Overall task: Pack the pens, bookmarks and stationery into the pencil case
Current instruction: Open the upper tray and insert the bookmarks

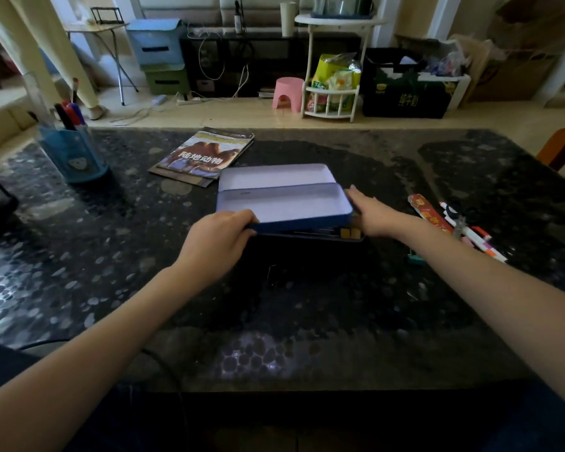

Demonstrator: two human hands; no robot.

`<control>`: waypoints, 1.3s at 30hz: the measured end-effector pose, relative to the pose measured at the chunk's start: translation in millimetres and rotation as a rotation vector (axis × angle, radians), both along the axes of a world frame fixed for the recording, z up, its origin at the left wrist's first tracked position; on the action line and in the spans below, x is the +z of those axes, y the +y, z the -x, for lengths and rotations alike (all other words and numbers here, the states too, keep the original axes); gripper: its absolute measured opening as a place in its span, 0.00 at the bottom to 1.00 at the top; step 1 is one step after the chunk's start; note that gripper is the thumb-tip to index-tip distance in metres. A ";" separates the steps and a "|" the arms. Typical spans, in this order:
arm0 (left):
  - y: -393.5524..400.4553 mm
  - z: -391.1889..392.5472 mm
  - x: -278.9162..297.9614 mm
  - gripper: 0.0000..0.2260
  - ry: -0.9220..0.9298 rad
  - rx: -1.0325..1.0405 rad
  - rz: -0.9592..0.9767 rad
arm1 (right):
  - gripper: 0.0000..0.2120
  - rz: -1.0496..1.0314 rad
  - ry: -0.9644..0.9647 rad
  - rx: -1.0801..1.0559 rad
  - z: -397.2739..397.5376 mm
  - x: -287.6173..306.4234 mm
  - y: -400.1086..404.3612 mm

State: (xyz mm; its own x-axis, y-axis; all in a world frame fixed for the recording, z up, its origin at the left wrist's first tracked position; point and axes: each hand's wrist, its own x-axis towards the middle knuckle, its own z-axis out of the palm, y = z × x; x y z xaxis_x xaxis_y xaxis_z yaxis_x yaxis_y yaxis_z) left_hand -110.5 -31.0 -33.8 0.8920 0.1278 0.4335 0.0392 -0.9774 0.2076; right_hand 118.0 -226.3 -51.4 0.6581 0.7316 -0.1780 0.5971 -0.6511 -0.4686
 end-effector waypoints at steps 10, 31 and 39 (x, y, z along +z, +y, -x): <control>-55.0 15.2 -7.2 0.08 0.245 -0.221 -0.028 | 0.15 -0.092 0.195 -0.370 29.2 0.5 -70.9; -52.6 2.8 -32.0 0.12 0.311 -0.256 0.197 | 0.20 0.378 -0.351 -0.447 -42.0 -20.4 -96.1; -46.5 -1.6 -37.7 0.07 0.237 -0.236 0.180 | 0.20 0.541 -0.334 -0.710 -44.7 -18.8 -80.8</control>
State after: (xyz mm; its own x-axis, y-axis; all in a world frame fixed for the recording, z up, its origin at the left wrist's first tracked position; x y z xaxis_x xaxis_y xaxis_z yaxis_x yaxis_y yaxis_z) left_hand -108.9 -77.5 -71.6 0.9788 -0.0379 0.2011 -0.1153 -0.9141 0.3887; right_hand 162.7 -307.1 -70.2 0.9951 0.0149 -0.0973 0.0271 -0.9917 0.1257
